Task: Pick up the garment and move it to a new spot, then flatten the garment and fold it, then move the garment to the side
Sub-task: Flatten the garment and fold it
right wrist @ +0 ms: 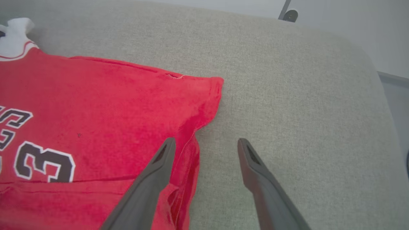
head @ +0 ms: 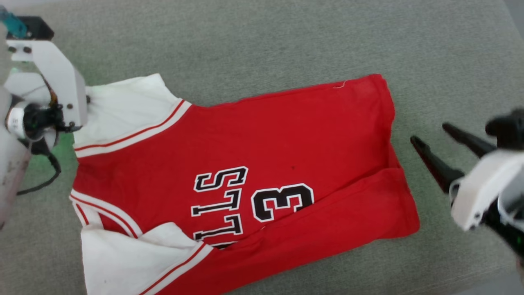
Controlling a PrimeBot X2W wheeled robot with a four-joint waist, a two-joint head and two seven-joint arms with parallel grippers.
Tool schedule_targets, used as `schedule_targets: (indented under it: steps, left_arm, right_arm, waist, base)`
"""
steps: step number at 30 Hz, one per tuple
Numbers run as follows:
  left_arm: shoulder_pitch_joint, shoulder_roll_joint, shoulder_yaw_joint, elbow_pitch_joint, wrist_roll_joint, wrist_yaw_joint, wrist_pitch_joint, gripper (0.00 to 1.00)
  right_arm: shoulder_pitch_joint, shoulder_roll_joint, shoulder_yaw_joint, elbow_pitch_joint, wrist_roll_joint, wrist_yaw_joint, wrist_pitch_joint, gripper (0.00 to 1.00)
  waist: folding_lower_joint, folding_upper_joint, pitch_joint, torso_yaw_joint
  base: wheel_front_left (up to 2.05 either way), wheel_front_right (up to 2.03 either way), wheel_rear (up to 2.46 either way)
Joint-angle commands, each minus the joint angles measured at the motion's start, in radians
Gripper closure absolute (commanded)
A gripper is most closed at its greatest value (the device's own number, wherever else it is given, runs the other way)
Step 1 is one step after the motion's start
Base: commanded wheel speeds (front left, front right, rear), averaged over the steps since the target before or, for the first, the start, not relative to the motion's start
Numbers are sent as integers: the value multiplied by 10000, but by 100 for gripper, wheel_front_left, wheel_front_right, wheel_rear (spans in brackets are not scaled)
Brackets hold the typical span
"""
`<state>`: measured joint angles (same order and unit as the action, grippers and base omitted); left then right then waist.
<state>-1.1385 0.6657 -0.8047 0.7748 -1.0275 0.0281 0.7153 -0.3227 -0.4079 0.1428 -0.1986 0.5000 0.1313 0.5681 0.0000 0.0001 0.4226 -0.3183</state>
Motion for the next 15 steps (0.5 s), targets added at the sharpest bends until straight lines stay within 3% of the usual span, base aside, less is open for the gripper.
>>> schedule_targets:
  steps: [1,6,15]
  left_arm:
    - [250,-291,-211,245,109,-26,23,100]
    - [-133,-675,-306,486,195,-133,-26,100]
    - [-686,-1230,-463,1095,364,-412,-203,100]
  right_arm:
    - [-584,-182,143,303,149,-11,322,0]
    - [-2294,-315,515,1840,646,-11,1270,0]
    - [-4760,-248,1496,5148,1261,-9,1895,0]
  waist:
    - [0,-1,106,118]
    - [0,-1,328,387]
    - [0,-1,649,846]
  base:
    - [0,0,0]
    - [0,0,0]
    - [0,0,0]
